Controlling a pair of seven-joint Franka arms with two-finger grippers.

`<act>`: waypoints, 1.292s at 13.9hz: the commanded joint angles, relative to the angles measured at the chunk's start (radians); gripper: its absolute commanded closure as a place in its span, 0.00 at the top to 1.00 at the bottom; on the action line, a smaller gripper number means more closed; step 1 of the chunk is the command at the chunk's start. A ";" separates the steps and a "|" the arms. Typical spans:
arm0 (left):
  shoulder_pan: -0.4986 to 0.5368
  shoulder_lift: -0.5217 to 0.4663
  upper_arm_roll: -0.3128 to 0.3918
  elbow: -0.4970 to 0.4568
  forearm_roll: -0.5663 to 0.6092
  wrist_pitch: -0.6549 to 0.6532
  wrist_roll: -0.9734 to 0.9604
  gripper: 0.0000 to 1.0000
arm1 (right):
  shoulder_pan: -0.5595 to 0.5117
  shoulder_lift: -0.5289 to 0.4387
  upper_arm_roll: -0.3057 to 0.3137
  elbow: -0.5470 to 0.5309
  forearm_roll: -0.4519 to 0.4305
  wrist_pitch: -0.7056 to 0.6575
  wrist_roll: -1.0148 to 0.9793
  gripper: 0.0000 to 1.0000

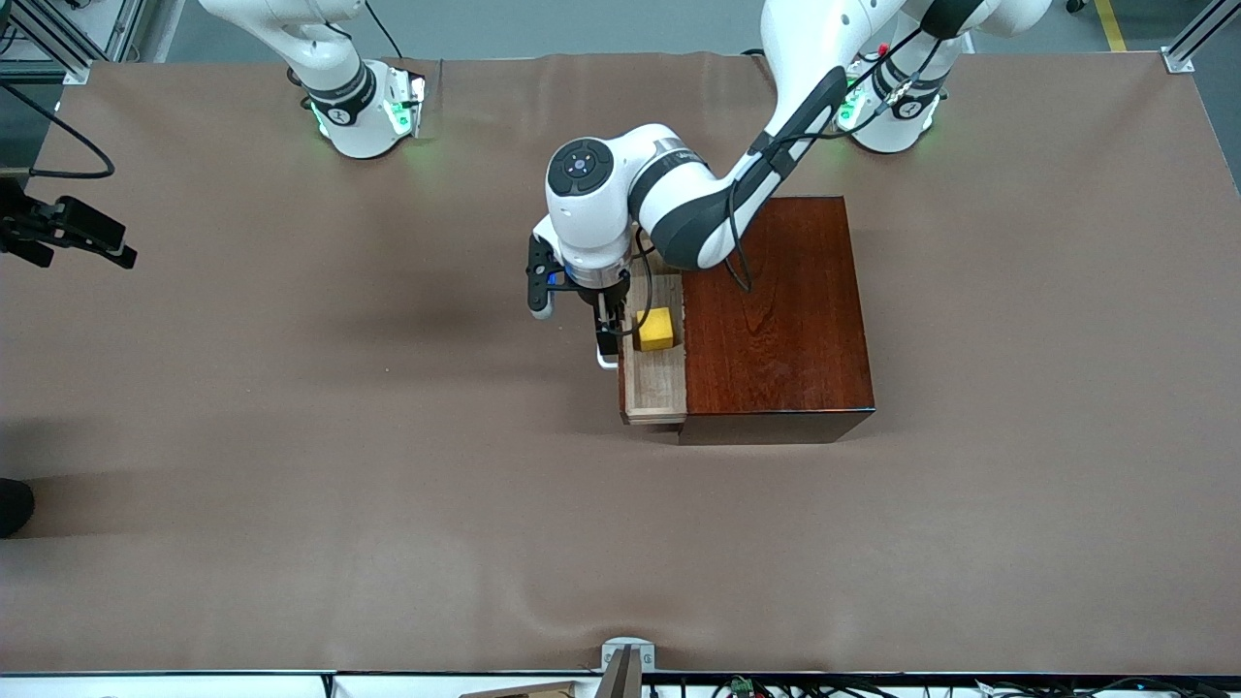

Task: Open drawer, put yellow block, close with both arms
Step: 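Push the drawer shut into the box with the left gripper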

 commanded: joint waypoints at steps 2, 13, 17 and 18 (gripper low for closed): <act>0.007 0.004 0.000 -0.010 0.032 -0.121 0.051 1.00 | -0.004 -0.018 0.004 0.000 0.000 -0.010 0.016 1.00; 0.021 -0.042 0.003 -0.008 0.033 -0.247 0.120 1.00 | -0.007 -0.018 0.004 0.006 0.000 -0.010 0.015 1.00; 0.022 -0.043 0.004 -0.008 0.053 -0.298 0.120 1.00 | -0.007 -0.018 0.004 0.007 0.000 -0.010 0.013 1.00; 0.025 -0.043 0.004 -0.008 0.072 -0.318 0.120 1.00 | -0.007 -0.018 0.004 0.006 0.000 -0.009 0.013 1.00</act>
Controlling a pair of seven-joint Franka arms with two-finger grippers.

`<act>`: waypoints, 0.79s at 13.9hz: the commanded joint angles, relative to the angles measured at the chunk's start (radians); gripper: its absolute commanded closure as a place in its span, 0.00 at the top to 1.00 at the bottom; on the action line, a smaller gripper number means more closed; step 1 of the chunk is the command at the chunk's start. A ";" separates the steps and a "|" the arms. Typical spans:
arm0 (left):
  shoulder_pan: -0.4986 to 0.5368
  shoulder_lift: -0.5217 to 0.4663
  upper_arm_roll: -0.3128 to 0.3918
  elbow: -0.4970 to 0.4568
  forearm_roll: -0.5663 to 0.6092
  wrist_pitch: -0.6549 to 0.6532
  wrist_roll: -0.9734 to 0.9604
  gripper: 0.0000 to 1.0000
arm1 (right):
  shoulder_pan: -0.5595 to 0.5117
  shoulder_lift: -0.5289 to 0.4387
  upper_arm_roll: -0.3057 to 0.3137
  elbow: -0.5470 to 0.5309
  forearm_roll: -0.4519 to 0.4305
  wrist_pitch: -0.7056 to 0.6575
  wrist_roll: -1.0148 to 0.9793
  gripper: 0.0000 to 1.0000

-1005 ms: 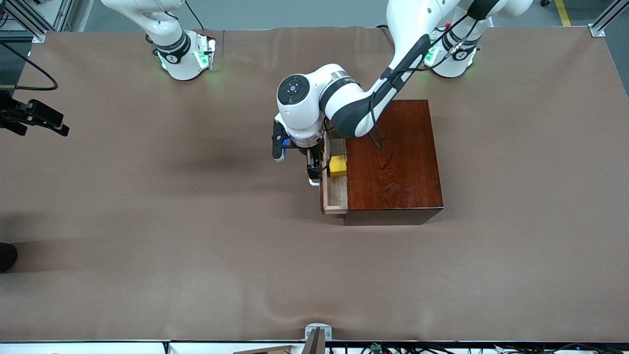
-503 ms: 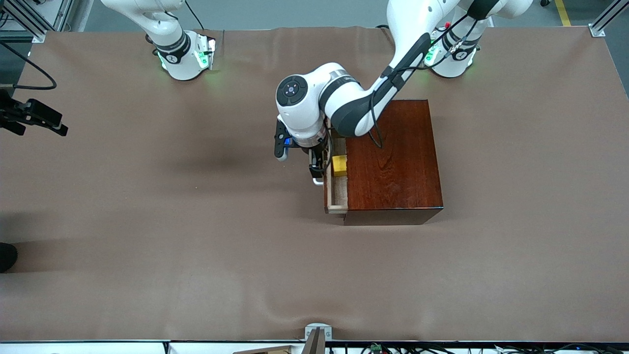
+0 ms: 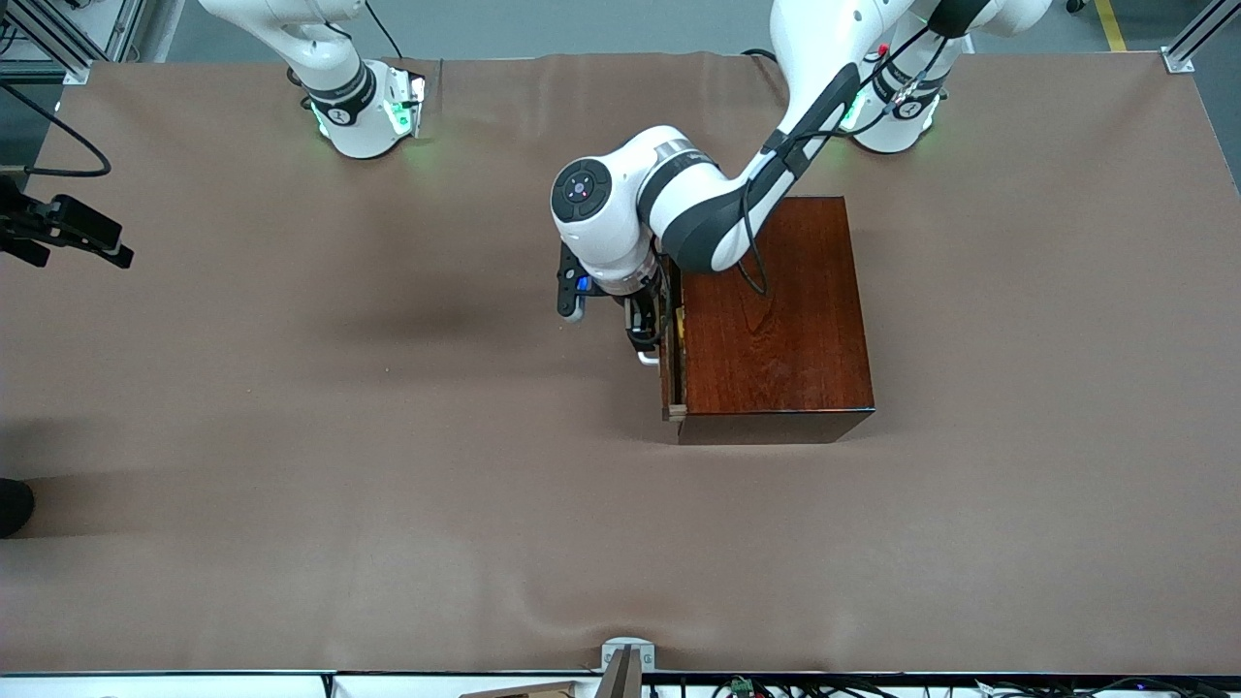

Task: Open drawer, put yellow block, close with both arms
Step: 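Push the drawer shut into the box with the left gripper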

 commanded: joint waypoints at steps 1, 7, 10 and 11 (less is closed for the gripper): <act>0.013 -0.032 -0.007 -0.023 0.053 -0.101 0.027 1.00 | -0.007 -0.018 0.005 0.000 0.000 -0.009 0.013 1.00; 0.004 -0.038 -0.008 -0.010 0.052 -0.128 0.013 1.00 | -0.007 -0.016 0.005 0.000 -0.002 -0.009 0.013 1.00; -0.006 -0.031 -0.011 0.039 0.046 -0.051 -0.037 1.00 | -0.008 -0.016 0.005 0.006 -0.003 -0.009 0.013 1.00; -0.006 -0.031 -0.017 0.039 0.043 -0.001 -0.048 1.00 | -0.010 -0.016 0.005 0.009 -0.003 -0.009 0.013 1.00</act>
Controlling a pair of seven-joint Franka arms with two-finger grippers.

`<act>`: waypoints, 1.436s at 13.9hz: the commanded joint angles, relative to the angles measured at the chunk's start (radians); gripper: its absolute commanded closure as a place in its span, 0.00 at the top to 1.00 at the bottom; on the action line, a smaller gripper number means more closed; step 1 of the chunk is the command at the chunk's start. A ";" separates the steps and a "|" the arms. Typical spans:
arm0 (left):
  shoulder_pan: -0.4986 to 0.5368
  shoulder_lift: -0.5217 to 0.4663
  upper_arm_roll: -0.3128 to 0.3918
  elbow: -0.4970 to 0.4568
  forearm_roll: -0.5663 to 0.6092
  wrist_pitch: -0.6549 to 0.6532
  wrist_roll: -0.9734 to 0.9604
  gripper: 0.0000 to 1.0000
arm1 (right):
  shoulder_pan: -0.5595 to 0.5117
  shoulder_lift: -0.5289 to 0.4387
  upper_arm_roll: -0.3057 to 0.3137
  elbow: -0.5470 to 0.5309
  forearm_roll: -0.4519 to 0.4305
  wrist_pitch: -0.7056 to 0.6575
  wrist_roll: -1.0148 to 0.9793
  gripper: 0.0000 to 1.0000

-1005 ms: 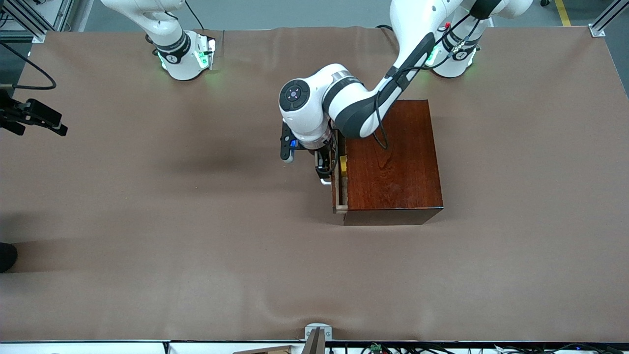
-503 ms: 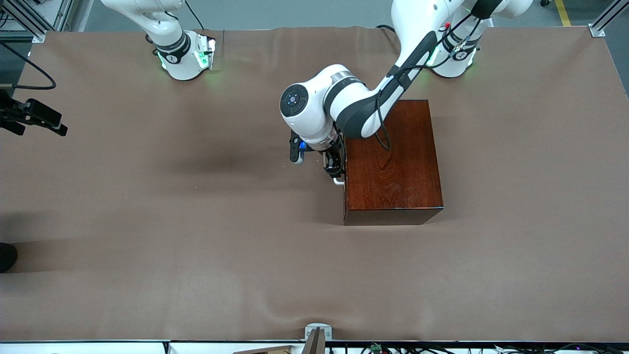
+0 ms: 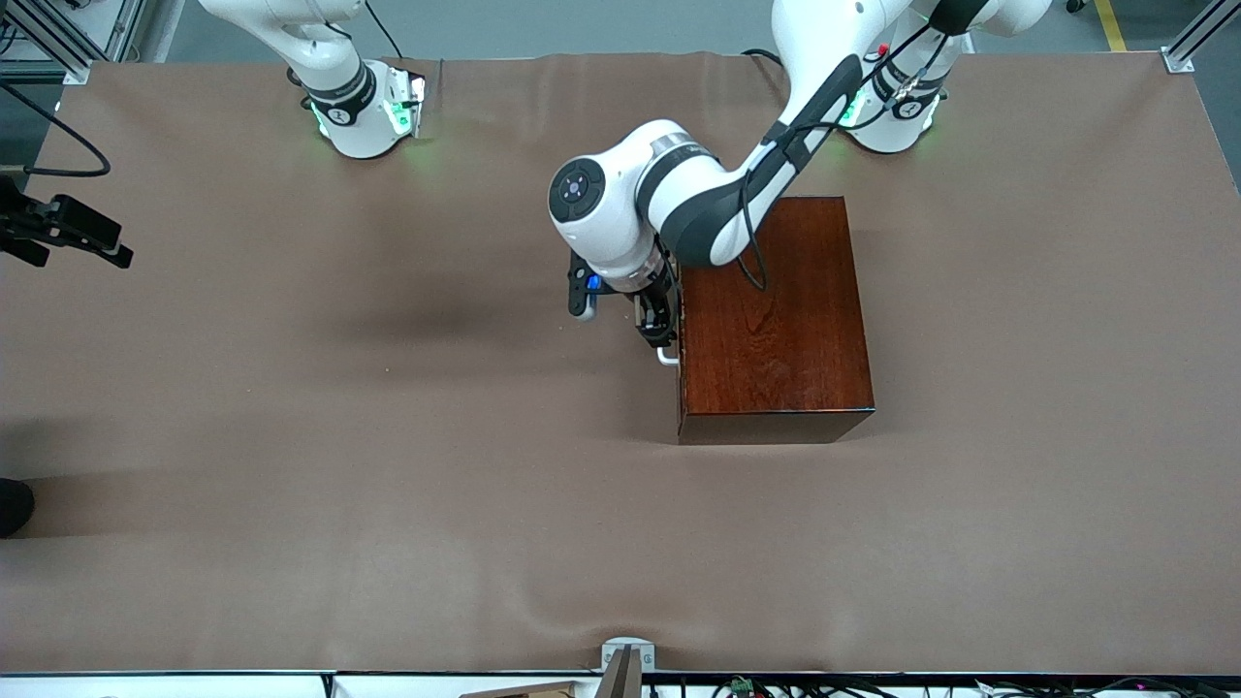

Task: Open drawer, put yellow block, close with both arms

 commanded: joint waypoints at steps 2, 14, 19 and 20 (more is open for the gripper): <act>-0.002 -0.025 -0.024 0.027 0.011 0.085 -0.098 1.00 | -0.011 -0.015 0.005 0.007 -0.002 -0.011 0.013 1.00; 0.501 -0.398 -0.013 0.042 -0.090 -0.128 -0.224 1.00 | -0.005 -0.009 0.005 0.009 -0.002 -0.011 0.014 1.00; 0.728 -0.455 -0.012 0.027 -0.247 -0.203 -0.261 1.00 | -0.005 -0.007 0.005 0.009 -0.002 -0.011 0.014 1.00; 0.742 -0.463 -0.003 0.019 -0.273 -0.222 -0.309 1.00 | -0.003 -0.007 0.005 0.009 -0.002 -0.011 0.014 1.00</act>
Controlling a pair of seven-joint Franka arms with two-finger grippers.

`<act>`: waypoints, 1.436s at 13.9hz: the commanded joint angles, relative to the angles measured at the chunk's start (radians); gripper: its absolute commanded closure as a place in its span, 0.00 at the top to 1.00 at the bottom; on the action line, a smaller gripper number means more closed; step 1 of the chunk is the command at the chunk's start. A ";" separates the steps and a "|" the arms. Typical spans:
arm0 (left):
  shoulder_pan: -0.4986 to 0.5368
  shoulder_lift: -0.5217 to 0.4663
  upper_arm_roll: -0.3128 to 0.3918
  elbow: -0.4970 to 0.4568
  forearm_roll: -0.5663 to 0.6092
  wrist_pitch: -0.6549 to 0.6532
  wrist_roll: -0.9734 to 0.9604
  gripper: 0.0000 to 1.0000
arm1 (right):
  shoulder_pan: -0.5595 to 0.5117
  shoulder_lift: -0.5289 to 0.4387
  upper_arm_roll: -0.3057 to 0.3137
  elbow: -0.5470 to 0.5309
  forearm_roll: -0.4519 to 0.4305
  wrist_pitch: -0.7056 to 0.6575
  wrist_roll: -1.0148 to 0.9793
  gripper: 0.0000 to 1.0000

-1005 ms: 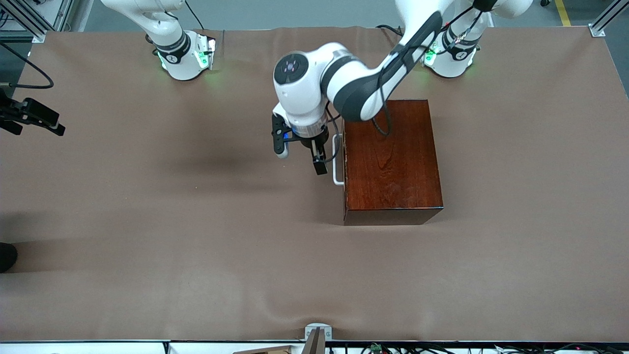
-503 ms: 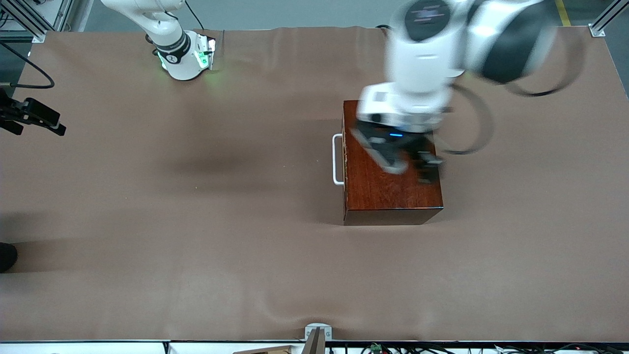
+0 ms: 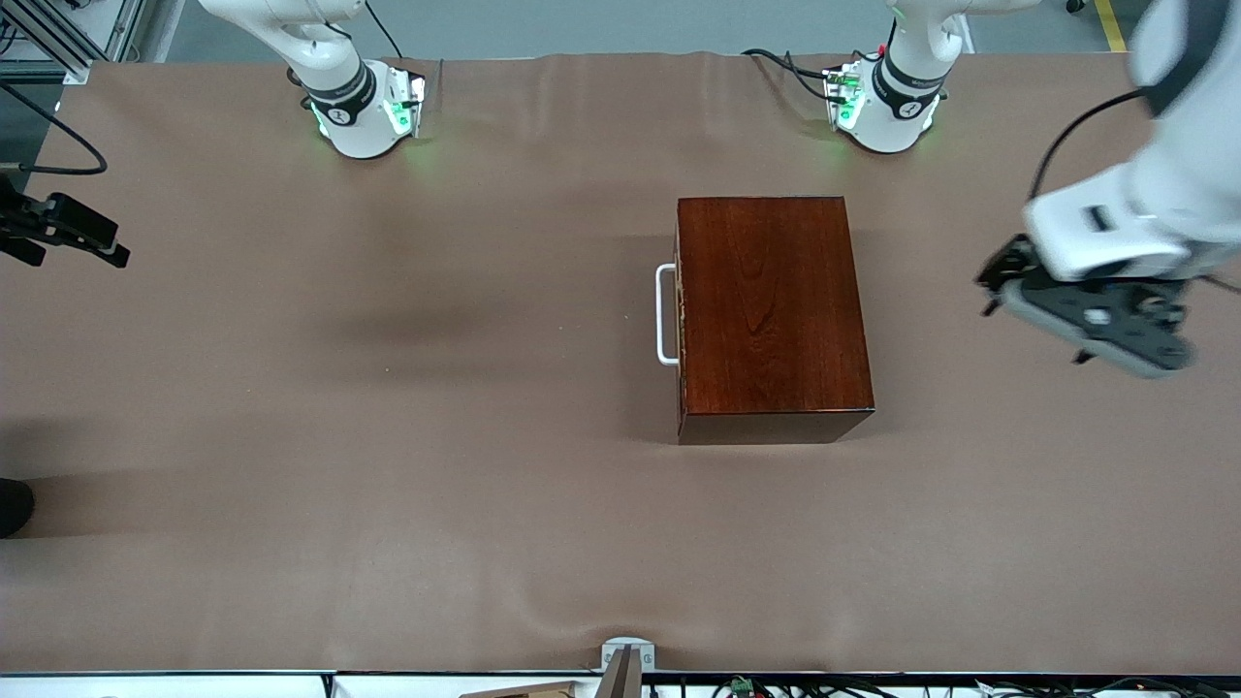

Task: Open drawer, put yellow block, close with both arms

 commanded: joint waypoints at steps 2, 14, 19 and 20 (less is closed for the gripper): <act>-0.008 -0.059 0.042 -0.047 -0.051 -0.059 -0.262 1.00 | -0.003 -0.007 0.005 0.003 -0.002 -0.009 0.013 1.00; -0.080 -0.318 0.201 -0.439 -0.112 0.150 -0.495 1.00 | 0.001 -0.006 0.005 0.003 -0.002 -0.008 0.013 1.00; -0.077 -0.303 0.238 -0.402 -0.138 0.148 -0.367 1.00 | 0.000 -0.006 0.005 0.003 -0.002 -0.008 0.013 1.00; -0.079 -0.303 0.238 -0.395 -0.138 0.148 -0.379 1.00 | 0.001 -0.006 0.007 0.003 -0.002 -0.008 0.013 1.00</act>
